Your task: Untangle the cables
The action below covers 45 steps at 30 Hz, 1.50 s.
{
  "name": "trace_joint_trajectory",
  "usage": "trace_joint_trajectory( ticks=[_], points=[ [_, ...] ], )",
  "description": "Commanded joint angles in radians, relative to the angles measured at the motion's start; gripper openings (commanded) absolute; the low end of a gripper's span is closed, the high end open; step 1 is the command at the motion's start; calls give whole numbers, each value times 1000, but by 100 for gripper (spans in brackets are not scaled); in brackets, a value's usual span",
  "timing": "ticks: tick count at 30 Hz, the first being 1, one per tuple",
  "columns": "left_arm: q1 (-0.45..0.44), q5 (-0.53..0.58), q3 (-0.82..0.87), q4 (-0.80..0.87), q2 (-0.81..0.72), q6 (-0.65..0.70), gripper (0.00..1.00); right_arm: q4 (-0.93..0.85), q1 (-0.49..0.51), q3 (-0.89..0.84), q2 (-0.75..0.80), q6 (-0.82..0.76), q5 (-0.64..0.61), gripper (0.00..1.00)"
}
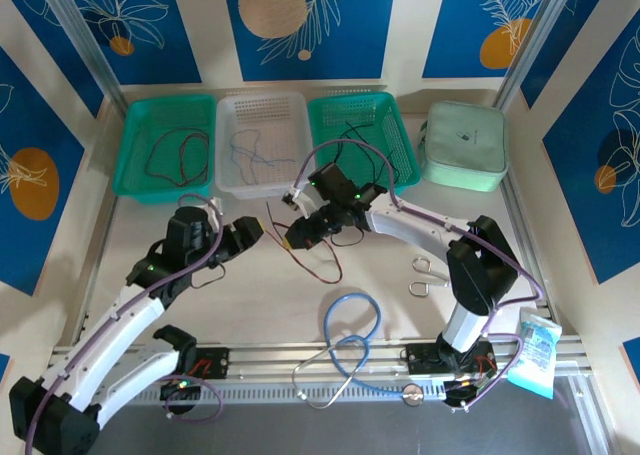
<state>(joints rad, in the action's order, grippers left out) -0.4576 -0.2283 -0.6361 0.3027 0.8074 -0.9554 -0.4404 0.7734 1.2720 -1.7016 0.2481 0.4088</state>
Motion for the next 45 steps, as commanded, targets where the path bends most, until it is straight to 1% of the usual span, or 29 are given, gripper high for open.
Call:
trace_joint_trajectory(
  ticks=[1,2,4,6,8,11,15,18,20,26,29,31,36,38,41,43,45],
  points=[
    [-10,-22,24,-162,43,-36,56,-32,26,32,54,2,2,0],
    [-10,-33,24,-180,57,-44,49,-38,33,33,61,3,-10,0],
    [-10,-39,19,-189,71,-40,39,-38,38,29,77,8,-26,0],
    [-10,-17,18,-175,67,-30,31,-27,38,17,99,18,-32,0],
    [-10,19,24,-163,46,-26,16,-11,38,4,123,27,-36,0],
    [-10,62,27,-134,2,-19,1,-1,37,-6,156,32,-51,0],
    [-10,133,32,-89,-78,-16,0,25,29,-25,204,53,-93,0],
    [-9,182,38,-59,-144,-16,0,102,23,-70,275,83,-125,0],
    [-9,205,32,-27,-175,-4,0,156,21,-107,333,96,-172,0],
    [-9,228,17,26,-207,33,0,249,-13,-194,496,134,-320,0],
    [-8,234,16,32,-212,41,0,331,-47,-261,603,192,-352,0],
    [-9,231,17,30,-212,40,0,350,-73,-286,666,210,-383,0],
    [-9,238,-1,23,-205,53,0,280,-148,-281,780,196,-480,0],
    [-9,230,-28,-5,-183,56,0,264,-183,-276,814,192,-499,0],
    [-9,172,-154,-26,-87,90,0,272,-218,-251,843,188,-503,0],
    [-9,125,-270,-2,-4,141,0,287,-220,-223,850,182,-532,0],
    [-9,109,-352,12,44,179,0,305,-220,-201,854,171,-563,0]
  ],
)
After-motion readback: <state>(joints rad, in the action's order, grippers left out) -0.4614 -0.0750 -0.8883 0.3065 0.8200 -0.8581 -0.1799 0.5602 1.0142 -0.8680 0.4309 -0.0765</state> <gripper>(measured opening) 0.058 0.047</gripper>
